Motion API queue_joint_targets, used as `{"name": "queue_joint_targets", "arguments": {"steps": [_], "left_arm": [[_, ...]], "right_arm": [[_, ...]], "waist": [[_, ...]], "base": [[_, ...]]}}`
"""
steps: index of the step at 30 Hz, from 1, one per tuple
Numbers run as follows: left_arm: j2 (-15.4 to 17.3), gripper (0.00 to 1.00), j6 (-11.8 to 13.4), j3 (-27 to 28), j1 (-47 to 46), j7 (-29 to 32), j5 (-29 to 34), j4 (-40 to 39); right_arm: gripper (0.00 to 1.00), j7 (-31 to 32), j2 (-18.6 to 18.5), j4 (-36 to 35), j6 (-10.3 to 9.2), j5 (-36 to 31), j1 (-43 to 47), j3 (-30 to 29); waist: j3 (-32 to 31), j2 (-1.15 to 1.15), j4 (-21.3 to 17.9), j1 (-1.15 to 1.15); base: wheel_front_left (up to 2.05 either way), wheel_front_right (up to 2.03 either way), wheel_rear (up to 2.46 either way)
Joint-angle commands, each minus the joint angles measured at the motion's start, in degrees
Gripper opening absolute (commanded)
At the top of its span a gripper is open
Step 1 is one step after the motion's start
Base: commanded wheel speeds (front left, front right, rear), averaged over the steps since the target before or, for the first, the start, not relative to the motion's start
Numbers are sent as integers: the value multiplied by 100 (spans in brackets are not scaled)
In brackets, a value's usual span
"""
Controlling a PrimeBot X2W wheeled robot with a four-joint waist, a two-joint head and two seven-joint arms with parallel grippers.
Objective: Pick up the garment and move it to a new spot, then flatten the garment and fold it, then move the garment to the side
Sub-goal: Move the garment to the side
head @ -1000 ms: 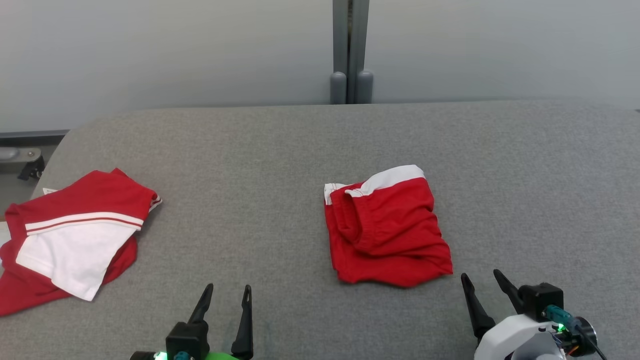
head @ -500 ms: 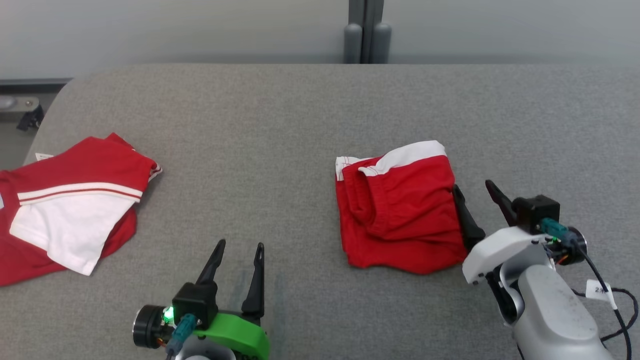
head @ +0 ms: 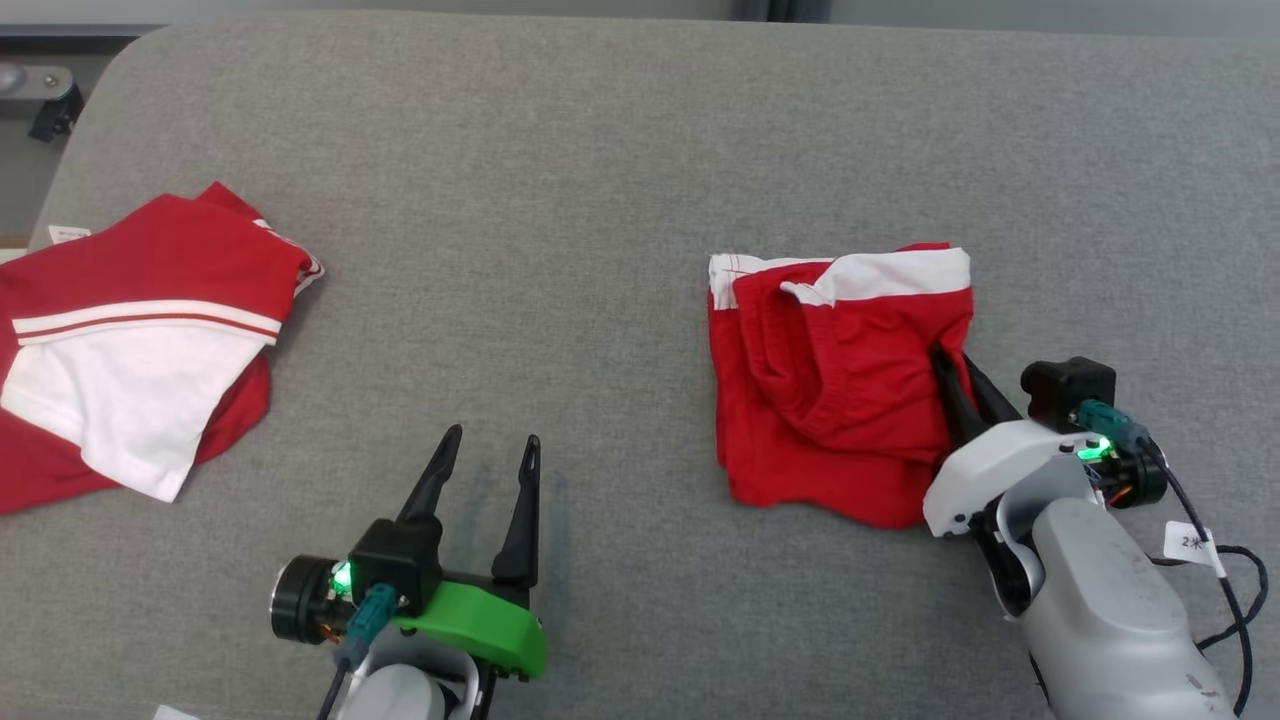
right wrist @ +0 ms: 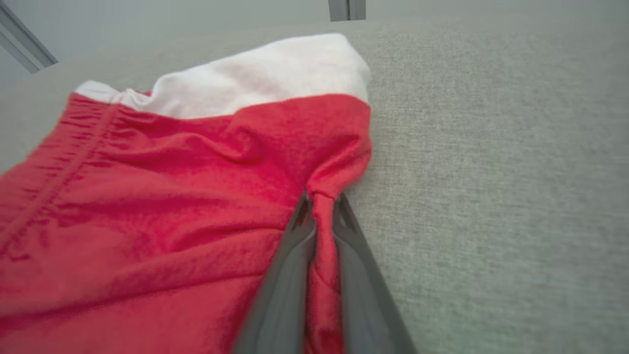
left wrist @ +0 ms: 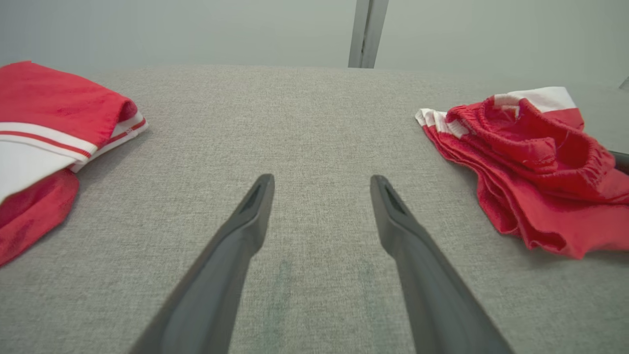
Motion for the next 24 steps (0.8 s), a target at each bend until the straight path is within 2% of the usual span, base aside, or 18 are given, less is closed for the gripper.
{"name": "queue_joint_targets", "arguments": {"steps": [1, 3, 4, 8, 15, 19, 24], "left_arm": [[21, 100, -28, 24, -13, -4, 63, -48], [21, 100, -55, 17, -14, -4, 98, -93], [22, 100, -110, -21, -33, -4, 114, -128], [24, 100, -175, -169, -91, -4, 123, -197], [26, 100, -214, -506, -148, -4, 99, -211], [29, 100, -241, -690, -131, -4, 83, -176], [29, 100, -271, -850, -144, -4, 170, -118]], "right_arm": [[0, 13, -75, -39, -23, 29, 230, -109], [0, 13, -65, -143, -23, 33, 324, -151], [0, 12, -63, -226, -23, 36, 426, -157], [0, 10, -61, -345, -23, 72, 551, -142], [0, 7, -49, -529, -17, 133, 650, 56], [0, 7, -48, -588, -17, 185, 701, 167], [0, 7, -47, -625, -17, 174, 683, 302]], "waist": [[-190, 0, -377, 0], [-278, 0, -678, 0], [-356, 0, -1019, 0], [-475, 0, -1734, 0], [-470, 0, -2812, 0], [-433, 0, -3207, 0], [-302, 0, -3388, 0]], "base": [[0, 0, 0], [0, 0, 0], [0, 0, 0], [0, 0, 0], [0, 0, 0], [0, 0, 0], [0, 0, 0]]}}
